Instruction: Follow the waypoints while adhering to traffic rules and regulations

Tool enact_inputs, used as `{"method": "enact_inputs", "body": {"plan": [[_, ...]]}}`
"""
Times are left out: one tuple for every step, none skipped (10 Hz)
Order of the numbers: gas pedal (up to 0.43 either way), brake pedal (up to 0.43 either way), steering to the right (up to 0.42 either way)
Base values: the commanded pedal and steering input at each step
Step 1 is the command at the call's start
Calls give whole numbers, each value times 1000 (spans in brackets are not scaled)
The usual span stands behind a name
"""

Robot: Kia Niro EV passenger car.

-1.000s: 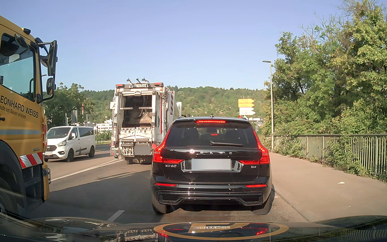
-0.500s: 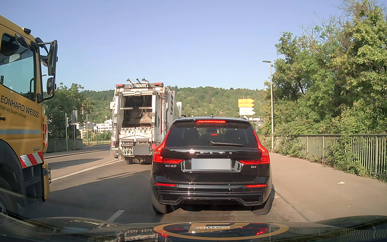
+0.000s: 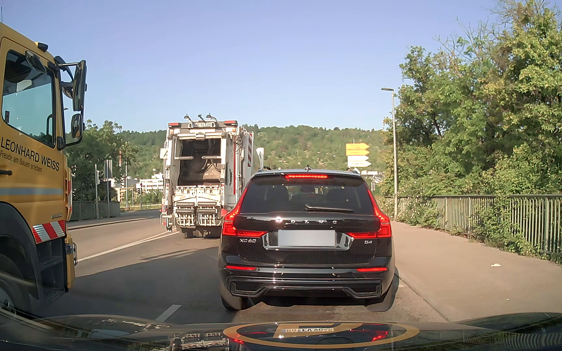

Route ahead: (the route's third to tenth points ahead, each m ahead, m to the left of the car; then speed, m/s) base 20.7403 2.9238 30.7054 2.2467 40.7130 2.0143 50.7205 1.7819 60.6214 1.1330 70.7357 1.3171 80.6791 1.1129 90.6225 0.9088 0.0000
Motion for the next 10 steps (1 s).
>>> {"method": "enact_inputs", "body": {"plan": [[0,256,1],[0,256,1],[0,256,1],[0,250,1],[0,256,1],[0,256,1],[0,250,1],[0,256,1],[0,250,1],[0,189,1]]}}
